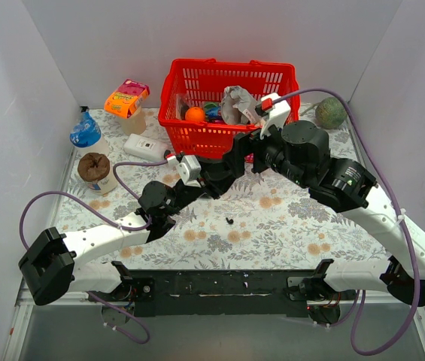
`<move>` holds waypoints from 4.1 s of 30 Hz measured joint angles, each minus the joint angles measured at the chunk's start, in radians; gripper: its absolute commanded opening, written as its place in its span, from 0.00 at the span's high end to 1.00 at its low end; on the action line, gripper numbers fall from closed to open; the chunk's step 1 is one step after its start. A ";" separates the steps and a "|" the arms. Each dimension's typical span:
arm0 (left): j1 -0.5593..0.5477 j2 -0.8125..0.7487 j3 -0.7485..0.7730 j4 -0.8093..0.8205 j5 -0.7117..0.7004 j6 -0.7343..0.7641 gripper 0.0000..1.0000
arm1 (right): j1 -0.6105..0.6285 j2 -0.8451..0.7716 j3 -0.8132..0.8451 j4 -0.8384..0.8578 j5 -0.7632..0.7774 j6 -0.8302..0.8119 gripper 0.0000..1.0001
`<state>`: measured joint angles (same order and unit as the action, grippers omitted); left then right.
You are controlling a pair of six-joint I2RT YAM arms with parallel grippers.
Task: Insert the wireless bluetooth earbuds into the charging case
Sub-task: Place the earbud in the charging case.
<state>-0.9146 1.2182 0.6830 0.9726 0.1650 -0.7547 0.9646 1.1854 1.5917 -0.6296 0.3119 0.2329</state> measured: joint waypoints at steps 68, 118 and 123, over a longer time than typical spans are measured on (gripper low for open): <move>-0.003 -0.035 0.006 0.006 -0.005 -0.011 1.00 | -0.001 -0.055 -0.021 0.017 -0.069 -0.001 0.02; -0.004 -0.035 0.037 -0.003 0.016 -0.008 1.00 | 0.001 -0.006 0.032 -0.014 -0.099 0.004 0.02; -0.004 -0.035 0.037 -0.006 0.019 -0.008 1.00 | 0.001 -0.018 0.027 -0.018 -0.097 0.003 0.02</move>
<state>-0.9184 1.1828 0.7204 0.9661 0.1841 -0.7631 0.9653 1.1675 1.6192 -0.6472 0.2150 0.2359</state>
